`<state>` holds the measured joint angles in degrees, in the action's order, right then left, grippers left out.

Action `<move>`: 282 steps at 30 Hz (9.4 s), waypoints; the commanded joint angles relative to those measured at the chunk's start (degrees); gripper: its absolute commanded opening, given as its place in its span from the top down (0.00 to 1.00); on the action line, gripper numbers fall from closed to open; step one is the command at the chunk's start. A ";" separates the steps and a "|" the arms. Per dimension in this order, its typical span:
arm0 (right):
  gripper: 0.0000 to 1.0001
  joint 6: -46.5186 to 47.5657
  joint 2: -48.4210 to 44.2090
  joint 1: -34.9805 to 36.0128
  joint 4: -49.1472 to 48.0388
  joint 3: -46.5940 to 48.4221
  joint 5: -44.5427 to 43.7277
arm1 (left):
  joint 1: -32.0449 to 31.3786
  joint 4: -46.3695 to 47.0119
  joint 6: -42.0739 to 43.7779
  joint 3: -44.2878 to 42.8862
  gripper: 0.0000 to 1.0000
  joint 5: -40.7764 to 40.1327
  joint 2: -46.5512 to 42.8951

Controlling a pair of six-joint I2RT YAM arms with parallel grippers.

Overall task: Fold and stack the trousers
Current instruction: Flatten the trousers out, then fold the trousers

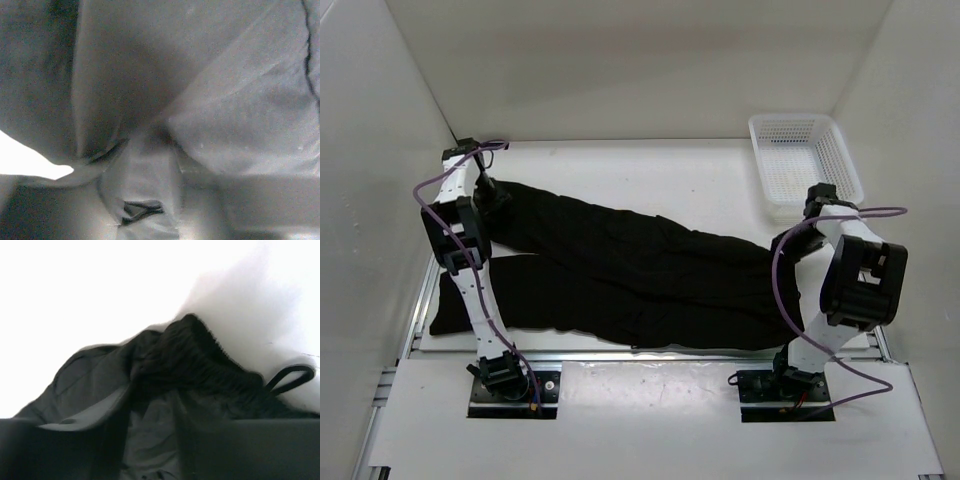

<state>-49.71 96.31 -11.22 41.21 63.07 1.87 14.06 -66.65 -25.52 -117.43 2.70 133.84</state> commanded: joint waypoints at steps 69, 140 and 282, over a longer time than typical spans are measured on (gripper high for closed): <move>0.11 12.19 -25.48 10.60 9.49 6.45 -17.06 | -3.44 -3.06 -2.25 -5.75 0.37 -6.65 -4.97; 1.00 -21.64 -57.99 20.09 35.14 -16.76 -16.02 | 8.61 5.83 -9.73 26.80 0.90 -9.30 -31.52; 0.00 13.94 -18.00 2.70 24.44 13.75 -7.05 | 15.39 16.92 -7.89 37.19 0.90 -7.88 -31.68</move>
<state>-35.64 80.53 -8.25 65.95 77.76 -5.78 30.96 -49.47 -33.91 -78.32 -2.57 111.50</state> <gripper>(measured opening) 0.996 0.144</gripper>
